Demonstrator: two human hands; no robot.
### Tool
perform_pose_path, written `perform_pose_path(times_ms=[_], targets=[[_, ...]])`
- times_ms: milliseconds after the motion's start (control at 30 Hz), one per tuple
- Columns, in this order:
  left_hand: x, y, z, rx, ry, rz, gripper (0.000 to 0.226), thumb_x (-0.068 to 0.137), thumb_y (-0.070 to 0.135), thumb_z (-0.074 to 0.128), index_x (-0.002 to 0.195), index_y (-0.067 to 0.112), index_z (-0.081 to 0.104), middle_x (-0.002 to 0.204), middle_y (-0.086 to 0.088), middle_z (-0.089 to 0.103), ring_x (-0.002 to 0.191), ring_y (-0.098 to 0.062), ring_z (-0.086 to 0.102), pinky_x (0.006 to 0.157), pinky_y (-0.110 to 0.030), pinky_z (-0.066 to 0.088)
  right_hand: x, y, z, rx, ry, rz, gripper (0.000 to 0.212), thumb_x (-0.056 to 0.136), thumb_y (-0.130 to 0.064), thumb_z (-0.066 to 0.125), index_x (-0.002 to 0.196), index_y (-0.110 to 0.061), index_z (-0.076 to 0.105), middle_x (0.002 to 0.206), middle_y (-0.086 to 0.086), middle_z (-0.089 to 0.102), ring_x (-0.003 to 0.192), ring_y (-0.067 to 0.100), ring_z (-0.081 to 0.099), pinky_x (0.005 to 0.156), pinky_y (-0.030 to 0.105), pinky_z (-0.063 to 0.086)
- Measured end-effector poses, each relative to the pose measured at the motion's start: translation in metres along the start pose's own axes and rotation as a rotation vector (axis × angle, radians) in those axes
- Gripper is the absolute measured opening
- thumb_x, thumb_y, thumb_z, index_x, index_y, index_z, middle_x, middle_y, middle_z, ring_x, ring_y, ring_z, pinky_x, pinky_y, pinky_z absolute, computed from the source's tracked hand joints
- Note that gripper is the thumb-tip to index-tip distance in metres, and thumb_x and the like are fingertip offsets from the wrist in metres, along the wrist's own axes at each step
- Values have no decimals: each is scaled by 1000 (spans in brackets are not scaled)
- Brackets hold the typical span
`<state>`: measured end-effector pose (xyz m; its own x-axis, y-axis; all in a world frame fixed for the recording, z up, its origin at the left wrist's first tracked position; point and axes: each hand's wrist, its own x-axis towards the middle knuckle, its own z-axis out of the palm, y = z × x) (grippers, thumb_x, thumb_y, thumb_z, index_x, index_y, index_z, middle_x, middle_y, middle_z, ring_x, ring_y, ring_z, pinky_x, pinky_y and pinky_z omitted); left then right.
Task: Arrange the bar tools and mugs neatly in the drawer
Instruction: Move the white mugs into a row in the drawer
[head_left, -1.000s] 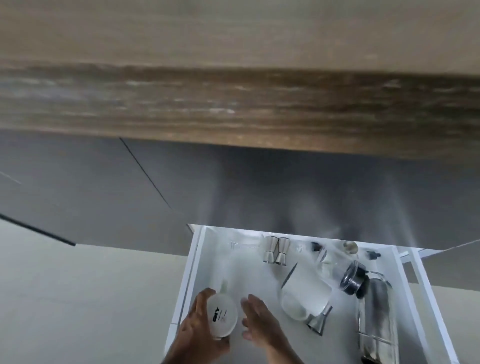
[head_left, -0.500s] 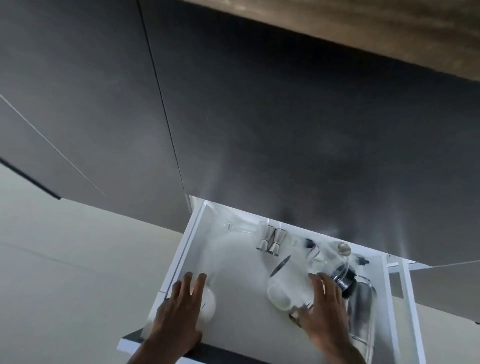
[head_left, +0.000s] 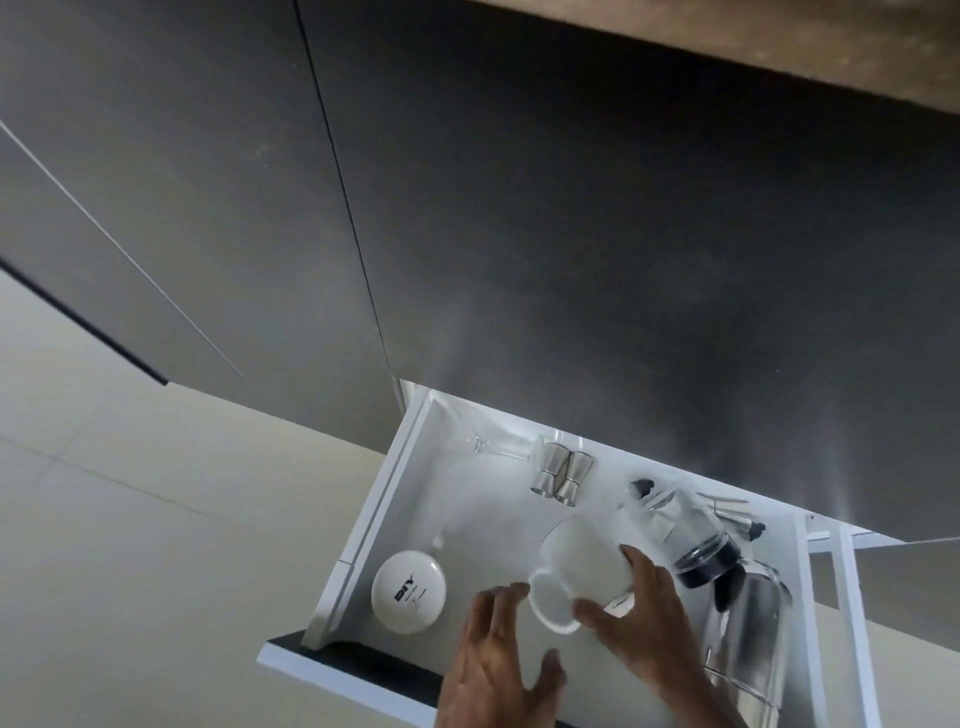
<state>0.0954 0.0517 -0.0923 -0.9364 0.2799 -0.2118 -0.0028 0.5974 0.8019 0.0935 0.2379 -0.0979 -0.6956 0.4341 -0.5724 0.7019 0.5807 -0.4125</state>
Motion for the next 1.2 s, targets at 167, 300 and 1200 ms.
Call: perform_pose_path(times_ms=[167, 300, 1200], targets=[[-6, 54, -8, -118, -22, -312, 102, 52, 56, 79, 136, 49, 21, 140, -4, 48, 131, -20, 51, 99, -21, 43, -6, 38, 47, 696, -411, 442, 61, 65, -50, 85, 113, -14, 74, 114, 30, 70, 96, 38, 72, 90, 60, 54], [0, 38, -22, 150, -145, -169, 89, 69, 40, 84, 140, 28, 31, 146, -29, 43, 135, -29, 44, 107, -19, 32, -17, 23, 77, 978, -612, 431, 58, 73, -50, 81, 121, -18, 73, 120, 29, 68, 102, 41, 70, 94, 62, 50], [16, -90, -94, 665, -219, 44, 87, 41, 28, 98, 120, 18, 61, 100, -8, 62, 68, -27, 68, 36, -32, 54, -47, -60, 56, -9, -447, 163, 59, 82, -60, 56, 127, -22, 58, 127, 9, 65, 101, 22, 65, 85, 25, 51]])
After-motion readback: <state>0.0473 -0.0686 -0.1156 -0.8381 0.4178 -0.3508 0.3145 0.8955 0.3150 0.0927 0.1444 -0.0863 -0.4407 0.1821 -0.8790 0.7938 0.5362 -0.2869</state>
